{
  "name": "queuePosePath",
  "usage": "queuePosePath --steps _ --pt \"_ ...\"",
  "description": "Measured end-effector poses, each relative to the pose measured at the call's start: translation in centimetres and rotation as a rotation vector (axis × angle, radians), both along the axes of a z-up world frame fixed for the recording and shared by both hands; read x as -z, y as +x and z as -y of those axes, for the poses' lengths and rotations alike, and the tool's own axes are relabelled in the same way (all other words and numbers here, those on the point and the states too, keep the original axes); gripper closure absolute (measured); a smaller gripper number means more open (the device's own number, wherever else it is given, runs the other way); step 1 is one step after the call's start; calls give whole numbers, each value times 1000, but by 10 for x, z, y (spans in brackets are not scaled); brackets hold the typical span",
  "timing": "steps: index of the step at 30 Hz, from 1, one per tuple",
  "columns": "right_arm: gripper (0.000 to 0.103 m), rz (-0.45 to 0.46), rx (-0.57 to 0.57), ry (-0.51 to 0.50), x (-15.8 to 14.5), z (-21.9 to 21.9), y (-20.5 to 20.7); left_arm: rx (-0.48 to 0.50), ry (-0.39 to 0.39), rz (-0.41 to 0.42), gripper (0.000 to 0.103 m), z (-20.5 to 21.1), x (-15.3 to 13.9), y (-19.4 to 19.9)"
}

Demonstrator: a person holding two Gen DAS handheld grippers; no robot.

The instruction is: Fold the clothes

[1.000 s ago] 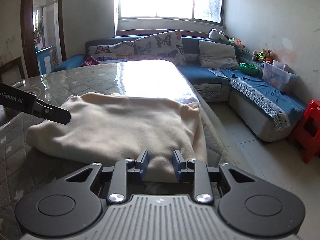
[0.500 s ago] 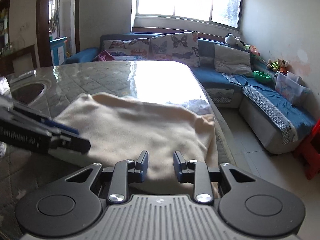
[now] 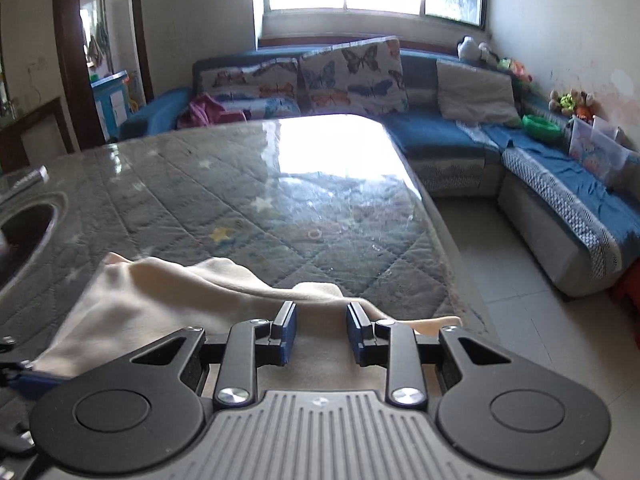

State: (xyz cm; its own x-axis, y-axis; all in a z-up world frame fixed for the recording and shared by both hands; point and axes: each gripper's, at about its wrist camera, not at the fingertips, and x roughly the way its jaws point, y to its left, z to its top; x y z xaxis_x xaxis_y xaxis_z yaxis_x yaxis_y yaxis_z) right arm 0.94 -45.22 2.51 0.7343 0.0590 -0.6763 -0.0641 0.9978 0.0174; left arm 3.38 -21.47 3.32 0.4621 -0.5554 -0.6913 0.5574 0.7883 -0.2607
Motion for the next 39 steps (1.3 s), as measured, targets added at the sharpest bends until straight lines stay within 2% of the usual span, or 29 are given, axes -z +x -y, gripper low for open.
queuePosePath --steps 7,10,12,17,25,27,34,36,39 --pt "72 9 1 -27 4 -6 7 -2 5 3 65 1 0 -1" --pt "68 23 -3 -32 -2 -8 3 -4 7 8 64 0 -1 -2" --pt "58 34 -4 -40 -6 -9 0 -9 9 13 64 -1 -3 -3" --pt "52 47 -8 -45 -11 -12 -5 -18 13 26 62 -6 -7 -4" --pt "50 56 -55 -48 -17 -31 -2 -38 20 41 62 -18 -11 -5" --pt "45 53 -64 -50 -15 -37 2 -46 21 35 62 -23 -10 -4" --pt "44 22 -79 -78 2 -55 16 -60 19 15 62 -34 -3 2" --pt "40 22 -76 -89 6 -58 19 -64 12 10 62 -36 -2 3" --pt "40 27 -77 -89 3 -59 18 -70 2 16 62 -42 -5 1"
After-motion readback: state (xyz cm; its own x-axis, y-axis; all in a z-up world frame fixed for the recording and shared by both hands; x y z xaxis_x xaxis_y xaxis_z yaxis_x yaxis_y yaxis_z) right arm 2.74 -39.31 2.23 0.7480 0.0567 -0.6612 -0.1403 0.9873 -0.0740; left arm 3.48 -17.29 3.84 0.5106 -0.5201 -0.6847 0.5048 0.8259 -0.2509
